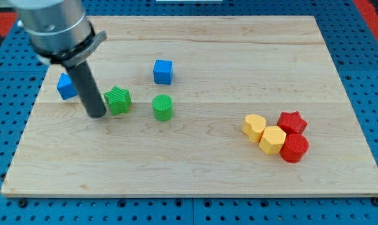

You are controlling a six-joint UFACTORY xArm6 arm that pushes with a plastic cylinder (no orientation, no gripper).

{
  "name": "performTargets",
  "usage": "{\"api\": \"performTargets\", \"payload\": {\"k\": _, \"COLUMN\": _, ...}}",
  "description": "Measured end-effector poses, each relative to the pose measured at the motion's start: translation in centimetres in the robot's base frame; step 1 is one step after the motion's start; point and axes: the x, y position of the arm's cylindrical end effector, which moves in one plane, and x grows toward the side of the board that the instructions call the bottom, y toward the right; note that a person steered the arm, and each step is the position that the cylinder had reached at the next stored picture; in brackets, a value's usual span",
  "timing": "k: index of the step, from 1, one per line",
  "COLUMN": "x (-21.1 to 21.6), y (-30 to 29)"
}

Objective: Take the blue cube to the top center of the board

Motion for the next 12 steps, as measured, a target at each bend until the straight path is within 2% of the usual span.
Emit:
{"api": "performTargets", "payload": {"k": 2, "x": -4.1, "y": 8.2}}
{"api": "performTargets", "payload": {"k": 4, "x": 1.5, "y": 8.9}}
{"api": "performTargets", "payload": {"k": 5, "x": 3.9, "y": 5.0}}
{"api": "performTargets", "payload": {"k": 6, "x": 7.4, "y": 7.4}}
{"api": "performTargets", "payload": {"k": 7, "x": 6.5, "y": 10.7}}
{"api": "performTargets", "payload": {"k": 10, "x": -3.0, "y": 9.6}}
{"api": "performTargets", "payload": {"k": 12, "x": -7.2, "y": 10.2}}
